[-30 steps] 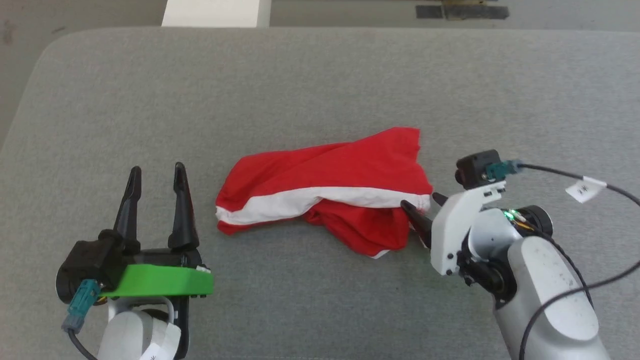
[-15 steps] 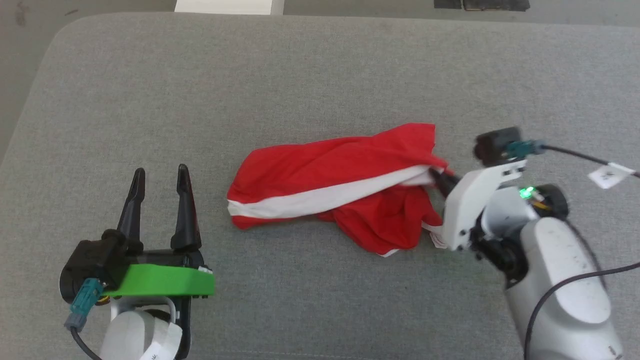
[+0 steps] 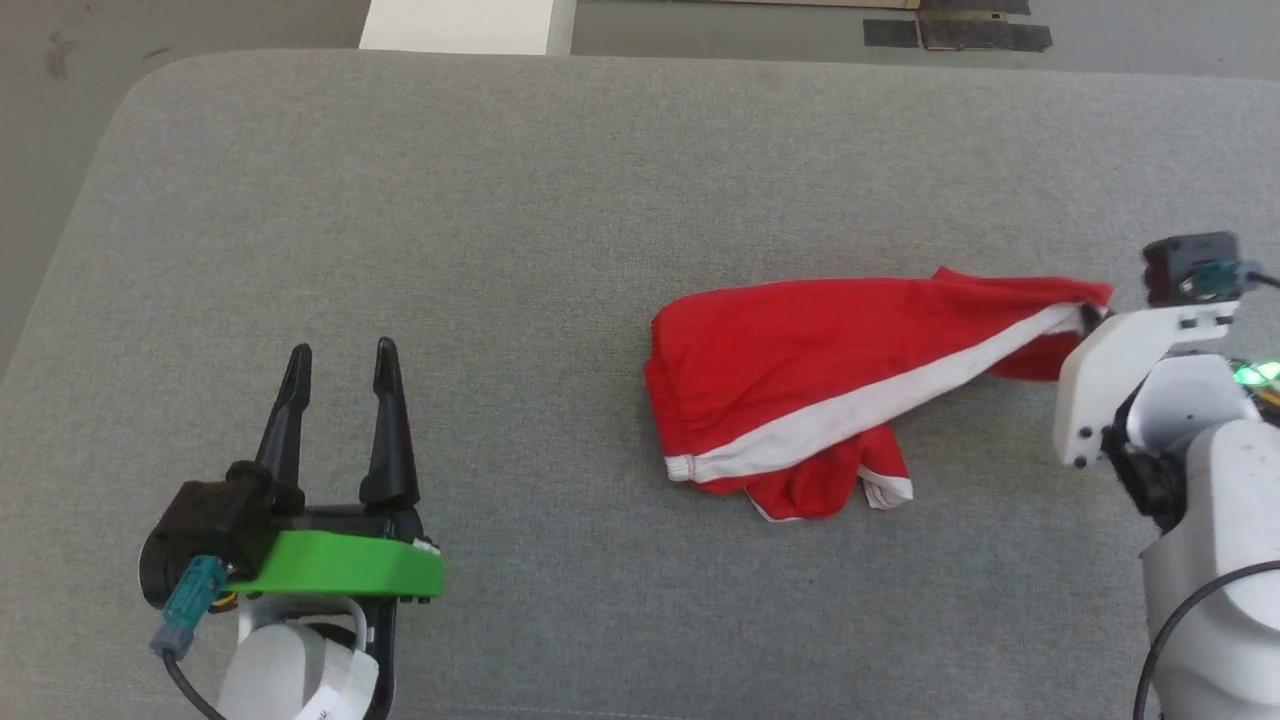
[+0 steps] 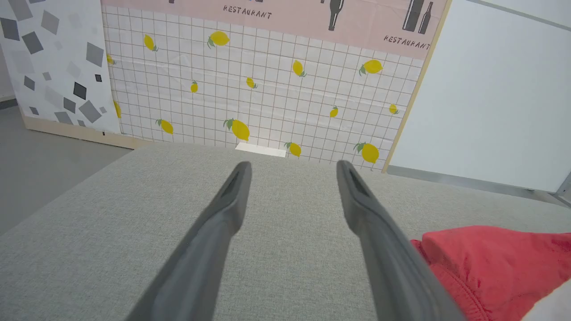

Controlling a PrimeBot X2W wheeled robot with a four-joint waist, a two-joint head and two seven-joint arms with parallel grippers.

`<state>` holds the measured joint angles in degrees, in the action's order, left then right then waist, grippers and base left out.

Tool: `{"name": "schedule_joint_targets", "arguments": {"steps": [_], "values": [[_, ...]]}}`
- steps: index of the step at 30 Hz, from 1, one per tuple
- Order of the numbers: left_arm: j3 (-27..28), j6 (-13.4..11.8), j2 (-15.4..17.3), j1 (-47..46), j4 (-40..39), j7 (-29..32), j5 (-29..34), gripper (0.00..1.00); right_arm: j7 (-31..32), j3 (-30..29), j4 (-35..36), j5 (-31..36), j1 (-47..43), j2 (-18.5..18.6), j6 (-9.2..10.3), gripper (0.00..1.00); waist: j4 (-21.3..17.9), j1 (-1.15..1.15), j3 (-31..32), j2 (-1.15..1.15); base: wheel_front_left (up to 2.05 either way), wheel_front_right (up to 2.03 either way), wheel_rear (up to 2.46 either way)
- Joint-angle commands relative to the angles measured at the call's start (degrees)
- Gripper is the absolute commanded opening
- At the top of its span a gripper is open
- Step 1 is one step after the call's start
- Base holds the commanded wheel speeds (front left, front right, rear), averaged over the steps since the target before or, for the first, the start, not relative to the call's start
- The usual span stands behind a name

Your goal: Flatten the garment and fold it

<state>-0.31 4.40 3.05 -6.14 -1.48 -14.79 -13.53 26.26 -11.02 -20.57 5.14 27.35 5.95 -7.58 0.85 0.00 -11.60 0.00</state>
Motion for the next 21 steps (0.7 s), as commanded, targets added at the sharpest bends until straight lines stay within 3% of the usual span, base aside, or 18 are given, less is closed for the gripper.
{"name": "schedule_joint_targets", "arguments": {"steps": [1,2,3,7,14,21], "values": [[-0.1,0.0,-0.2,0.1,0.3,-0.2,-0.2,1.0,-0.1,0.1,-0.6,0.1,-0.7,-0.4,0.09,0.05,0.0,0.0,0.1,0.0,0.0,0.0,0.0],[-0.1,0.0,-0.2,0.2,0.6,-0.2,-0.2,1.0,-0.6,0.3,-1.3,0.0,-1.5,-0.5,0.09,0.66,0.0,0.0,0.3,0.0,0.0,0.0,0.0],[-0.2,0.1,-0.2,0.3,0.9,-0.2,-0.2,1.0,-0.9,0.4,-1.7,-0.1,-2.1,-0.5,0.09,1.0,-0.1,0.0,0.5,0.0,0.0,0.0,0.0],[-0.3,0.5,-0.2,1.0,2.0,-0.2,0.0,1.0,-4.9,-0.5,-1.5,-1.3,-5.1,-1.3,0.09,1.0,-0.4,0.0,2.1,0.0,0.0,0.0,0.0],[-2.1,1.5,-0.2,2.9,4.2,-0.2,-0.2,1.0,-20.2,2.1,4.4,-5.3,-14.7,-2.5,0.09,1.0,-1.6,0.0,6.3,0.0,0.0,0.0,0.0],[-8.3,2.3,-0.2,3.4,9.1,-0.2,-2.3,1.0,-29.8,3.4,10.9,-8.3,-25.0,-3.0,0.09,1.0,-3.4,0.0,8.6,0.0,0.0,0.0,0.0]]}}
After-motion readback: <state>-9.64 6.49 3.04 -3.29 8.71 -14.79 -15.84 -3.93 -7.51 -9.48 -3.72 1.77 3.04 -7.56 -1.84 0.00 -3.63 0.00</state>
